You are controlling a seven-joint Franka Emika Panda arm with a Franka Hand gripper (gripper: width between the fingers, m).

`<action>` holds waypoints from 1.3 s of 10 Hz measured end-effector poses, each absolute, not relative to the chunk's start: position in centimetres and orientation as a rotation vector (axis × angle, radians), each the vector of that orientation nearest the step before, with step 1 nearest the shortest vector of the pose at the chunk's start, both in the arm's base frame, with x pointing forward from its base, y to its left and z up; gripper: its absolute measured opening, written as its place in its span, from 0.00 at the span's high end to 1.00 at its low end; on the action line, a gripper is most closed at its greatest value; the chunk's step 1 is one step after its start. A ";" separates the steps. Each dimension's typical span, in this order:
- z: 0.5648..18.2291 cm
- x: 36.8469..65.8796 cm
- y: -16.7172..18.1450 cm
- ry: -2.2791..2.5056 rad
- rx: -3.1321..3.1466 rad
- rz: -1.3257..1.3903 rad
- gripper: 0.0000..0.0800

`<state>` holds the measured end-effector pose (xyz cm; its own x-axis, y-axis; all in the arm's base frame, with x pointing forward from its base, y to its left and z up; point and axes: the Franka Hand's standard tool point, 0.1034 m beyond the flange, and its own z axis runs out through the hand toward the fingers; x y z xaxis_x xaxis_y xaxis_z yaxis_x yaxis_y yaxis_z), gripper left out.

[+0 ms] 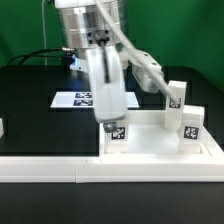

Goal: Assemble square table

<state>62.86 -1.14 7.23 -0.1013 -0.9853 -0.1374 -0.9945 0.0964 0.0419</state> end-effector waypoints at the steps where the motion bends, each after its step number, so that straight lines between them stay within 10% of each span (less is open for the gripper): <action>1: 7.3 62.7 -1.2 2.450 -1.824 0.217 0.64; 10: 7.3 61.7 -1.3 2.808 -1.320 0.365 0.62; 13: 7.6 61.7 -1.3 2.805 -1.332 0.375 0.21</action>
Offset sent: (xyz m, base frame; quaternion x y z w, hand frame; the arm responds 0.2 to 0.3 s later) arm -0.0045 0.0037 -0.0014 0.0232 -0.0548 0.3003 0.9520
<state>61.70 -1.29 7.60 -0.6372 -0.7622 -0.1144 -0.7654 0.6085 0.2092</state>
